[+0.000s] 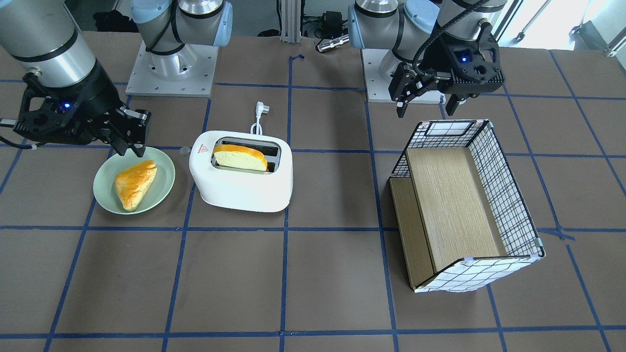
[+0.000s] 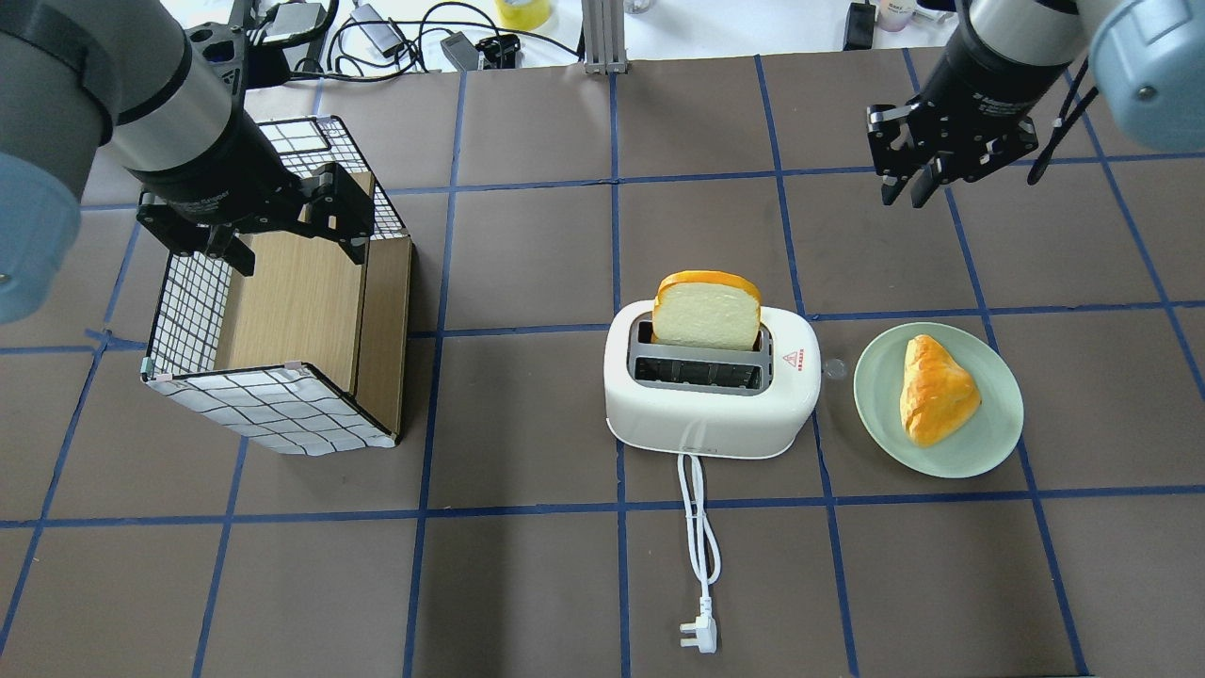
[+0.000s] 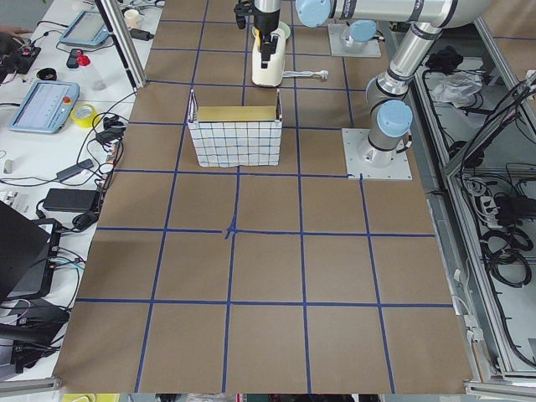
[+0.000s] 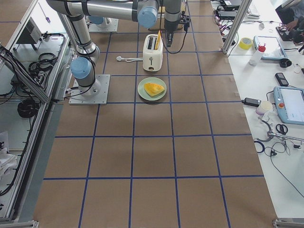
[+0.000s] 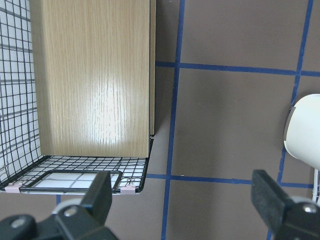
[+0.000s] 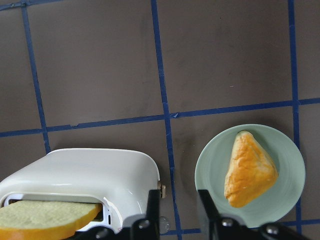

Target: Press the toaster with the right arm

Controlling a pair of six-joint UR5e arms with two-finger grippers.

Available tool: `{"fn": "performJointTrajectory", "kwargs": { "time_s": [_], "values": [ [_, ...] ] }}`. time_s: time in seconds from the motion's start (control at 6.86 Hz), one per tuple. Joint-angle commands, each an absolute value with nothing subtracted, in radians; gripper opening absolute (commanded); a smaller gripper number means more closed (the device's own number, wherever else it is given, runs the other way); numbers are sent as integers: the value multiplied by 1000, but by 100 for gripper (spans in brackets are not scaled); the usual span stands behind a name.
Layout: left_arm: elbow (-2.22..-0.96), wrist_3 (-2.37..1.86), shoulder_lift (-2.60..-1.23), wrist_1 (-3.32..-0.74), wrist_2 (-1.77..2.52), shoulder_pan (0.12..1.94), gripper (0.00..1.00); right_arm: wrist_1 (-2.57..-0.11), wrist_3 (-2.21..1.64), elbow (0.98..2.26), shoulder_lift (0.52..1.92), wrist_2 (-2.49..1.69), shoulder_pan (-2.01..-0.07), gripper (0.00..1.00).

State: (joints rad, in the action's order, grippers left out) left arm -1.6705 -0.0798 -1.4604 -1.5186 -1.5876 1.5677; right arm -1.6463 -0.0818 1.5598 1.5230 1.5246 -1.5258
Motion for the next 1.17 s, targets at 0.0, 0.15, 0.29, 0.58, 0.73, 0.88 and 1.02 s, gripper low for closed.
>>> {"fn": "performJointTrajectory", "kwargs": {
  "time_s": [0.0, 0.15, 0.29, 0.58, 0.73, 0.88, 1.02],
  "values": [
    [-1671, -80, -1460, -1519, -1588, 1568, 100, -1690, -276, 1546, 1525, 1554, -1646, 71],
    [-1671, -80, -1460, -1519, -1588, 1568, 100, -1716, -287, 1548, 1525, 1569, -1663, 99],
    [-1671, -80, -1460, -1519, -1588, 1568, 100, -1727, -287, 1548, 1526, 1591, -1664, 100],
    [-1671, -80, -1460, -1519, -1588, 1568, 100, -1729, -285, 1548, 1526, 1591, -1664, 100],
    [-1671, -80, -1460, -1519, -1588, 1568, 100, -1729, -281, 1548, 1525, 1591, -1664, 100],
    [-1671, -80, -1460, -1519, -1588, 1568, 100, -1729, -281, 1548, 1526, 1591, -1664, 100],
    [-1671, -80, -1460, -1519, -1588, 1568, 100, -1730, -281, 1548, 1526, 1591, -1664, 100]
  ]
}}
